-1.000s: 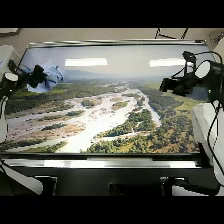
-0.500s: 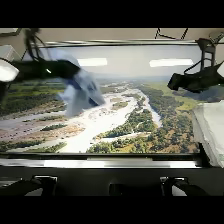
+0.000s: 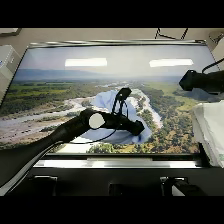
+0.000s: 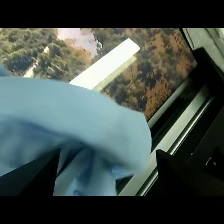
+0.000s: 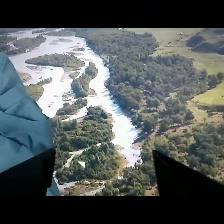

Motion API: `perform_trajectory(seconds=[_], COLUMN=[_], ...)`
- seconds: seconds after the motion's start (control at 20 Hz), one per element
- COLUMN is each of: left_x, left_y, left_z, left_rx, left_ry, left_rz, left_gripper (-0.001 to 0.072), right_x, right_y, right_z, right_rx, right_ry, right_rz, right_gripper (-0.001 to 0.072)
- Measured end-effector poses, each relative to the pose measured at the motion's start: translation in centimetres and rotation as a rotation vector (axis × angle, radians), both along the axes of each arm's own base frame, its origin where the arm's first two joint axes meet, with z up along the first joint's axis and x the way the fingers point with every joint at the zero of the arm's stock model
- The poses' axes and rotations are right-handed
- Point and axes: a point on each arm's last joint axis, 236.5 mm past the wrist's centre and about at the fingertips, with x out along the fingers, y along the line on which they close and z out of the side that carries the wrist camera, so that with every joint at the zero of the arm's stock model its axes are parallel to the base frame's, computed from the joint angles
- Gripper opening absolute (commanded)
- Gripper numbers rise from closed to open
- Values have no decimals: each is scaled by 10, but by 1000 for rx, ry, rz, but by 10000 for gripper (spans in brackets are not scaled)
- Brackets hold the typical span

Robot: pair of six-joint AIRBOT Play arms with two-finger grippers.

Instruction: Fold the clothes and pants, and hang the long-sleeved shirts on hangers.

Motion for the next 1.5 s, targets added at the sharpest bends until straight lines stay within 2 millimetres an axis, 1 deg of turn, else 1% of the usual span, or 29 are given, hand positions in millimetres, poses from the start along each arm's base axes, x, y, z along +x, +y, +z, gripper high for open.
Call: perform_trajectory(seconds=[0.05, 0.1, 0.15, 0.2, 0.25, 0.3, 0.35, 0.4, 0.45, 0.5, 0.55, 0.6, 0.7, 0.8, 0.85, 0.9, 0.95, 1.0, 1.05, 1.1, 1.15, 1.2, 1.25, 1.45, 1.5], left_x=[5, 14, 27, 41, 56, 64, 67, 62, 53, 40, 25, 12, -3, -10, -9, -6, -5, -2, 1, 5, 10, 11, 14, 21, 22], left_y=[11, 30, 60, 93, 132, 169, 207, 238, 264, 283, 295, 300, 302, 296, 294, 292, 289, 286, 283, 283, 284, 285, 284, 282, 282], left_z=[-2, -4, -7, -8, -10, -15, -23, -32, -45, -59, -73, -88, -110, -128, -134, -140, -142, -145, -147, -150, -155, -157, -157, -153, -150], left_rx=[43, 100, 172, 235, 291, 337, 374, 393, 400, 395, 376, 351, 298, 247, 230, 220, 205, 196, 184, 184, 189, 199, 191, 178, 173], left_ry=[12, 16, 27, 43, 71, 113, 174, 238, 313, 386, 458, 517, 581, 603, 602, 592, 592, 582, 577, 564, 544, 533, 529, 500, 492], left_rz=[-17, -24, -18, 5, 47, 92, 140, 175, 207, 228, 246, 262, 303, 344, 366, 388, 401, 419, 436, 455, 477, 483, 499, 519, 522], left_gripper=[713, 713, 713, 713, 713, 713, 713, 712, 712, 712, 712, 712, 710, 709, 708, 658, 579, 576, 489, 236, 71, 25, 24, 24, 24], right_x=[-2, -7, -11, -19, -27, -38, -52, -65, -80, -92, -104, -113, -128, -134, -135, -135, -135, -135, -136, -138, -139, -140, -141, -136, -135], right_y=[1, 5, 11, 18, 25, 33, 39, 45, 50, 55, 62, 68, 77, 81, 82, 83, 84, 84, 84, 84, 85, 86, 87, 96, 100], right_z=[-7, -19, -33, -52, -71, -94, -118, -139, -161, -178, -194, -206, -224, -235, -239, -242, -245, -249, -254, -259, -265, -270, -275, -284, -287], right_rx=[8, 24, 46, 70, 96, 123, 147, 168, 191, 215, 246, 271, 311, 332, 337, 340, 343, 343, 347, 349, 355, 359, 368, 419, 444], right_ry=[34, 90, 147, 221, 289, 364, 443, 510, 579, 631, 673, 701, 739, 750, 747, 741, 739, 736, 736, 740, 744, 743, 739, 706, 701], right_rz=[1, 8, 20, 39, 61, 89, 114, 131, 148, 162, 178, 191, 210, 218, 221, 221, 217, 216, 208, 205, 196, 189, 182, 148, 137], right_gripper=[681, 683, 686, 710, 718, 718, 719, 719, 719, 719, 719, 719, 720, 720, 720, 720, 720, 720, 720, 716, 715, 712, 690, 673, 584])
